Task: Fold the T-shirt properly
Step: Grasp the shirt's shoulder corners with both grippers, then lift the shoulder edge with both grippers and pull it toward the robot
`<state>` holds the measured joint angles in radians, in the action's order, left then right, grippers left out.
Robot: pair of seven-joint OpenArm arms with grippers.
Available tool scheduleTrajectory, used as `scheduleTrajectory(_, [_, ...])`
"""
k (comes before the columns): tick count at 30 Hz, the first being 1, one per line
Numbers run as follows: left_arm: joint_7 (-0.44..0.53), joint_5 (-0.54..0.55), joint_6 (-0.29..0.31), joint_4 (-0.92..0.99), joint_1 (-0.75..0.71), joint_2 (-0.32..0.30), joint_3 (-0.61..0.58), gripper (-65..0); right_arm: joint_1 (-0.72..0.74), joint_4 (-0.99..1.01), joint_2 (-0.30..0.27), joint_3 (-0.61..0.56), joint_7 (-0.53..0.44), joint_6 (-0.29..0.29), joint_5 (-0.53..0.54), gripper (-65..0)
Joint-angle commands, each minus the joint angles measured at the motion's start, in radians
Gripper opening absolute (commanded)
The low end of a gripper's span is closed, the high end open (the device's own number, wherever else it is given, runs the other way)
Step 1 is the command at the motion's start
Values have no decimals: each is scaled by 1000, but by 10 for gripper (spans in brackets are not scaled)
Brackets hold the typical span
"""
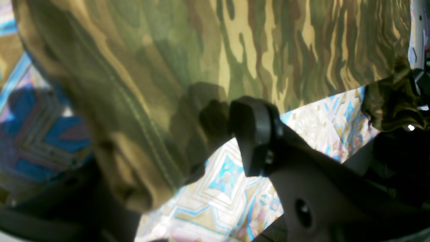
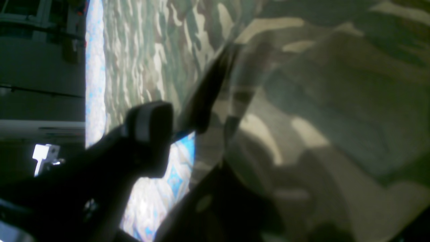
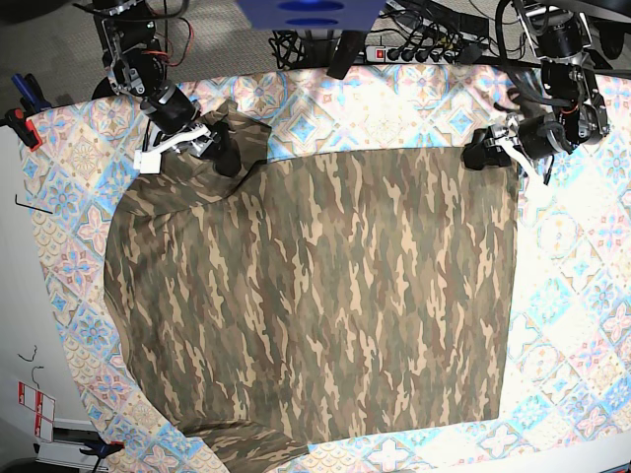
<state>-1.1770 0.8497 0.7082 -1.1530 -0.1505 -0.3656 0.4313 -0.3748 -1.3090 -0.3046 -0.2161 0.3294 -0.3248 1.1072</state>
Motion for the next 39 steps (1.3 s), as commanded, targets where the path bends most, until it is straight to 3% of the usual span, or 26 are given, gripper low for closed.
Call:
scheduleTrajectory(1, [-14, -30, -10, -8, -10, -17, 2, -410, -17, 3, -6, -7, 58, 33, -23, -215])
scheduleTrajectory(4, [-11, -45, -10, -8, -14, -19, 2, -480, -17, 3, -6, -19, 60, 33, -23, -282])
scheduleTrajectory(7, [-11, -135, -10, -8, -7, -16, 2, -545, -6, 3, -15, -59, 60, 33, -23, -436])
scheduleTrajectory(12, [-8, -281, -10, -6, 19, 24, 5, -564, 13, 3, -21, -87, 60, 33, -23, -645])
scheduleTrajectory(16, [42, -300, -10, -8, 13, 27, 7, -581, 13, 3, -21, -90, 60, 33, -25, -647])
scheduleTrajectory(23, [45, -298, -10, -23, -13, 20, 11, -594, 6, 3, -57, -84, 53, 33, -25, -647])
scheduleTrajectory(30, [39, -300, -10, -238, -133, 26, 100, -595, -16, -4, -87, -84, 52, 33, -25, -647])
scheduleTrajectory(34, [42, -300, -10, -266, -179, 27, 116, -595, -26, 1, -118, -84, 50, 33, -25, -647])
scheduleTrajectory(39, [47, -300, -10, -266, -222, 27, 116, -594, -91, -5, -150, -82, -51, 34, -26, -646])
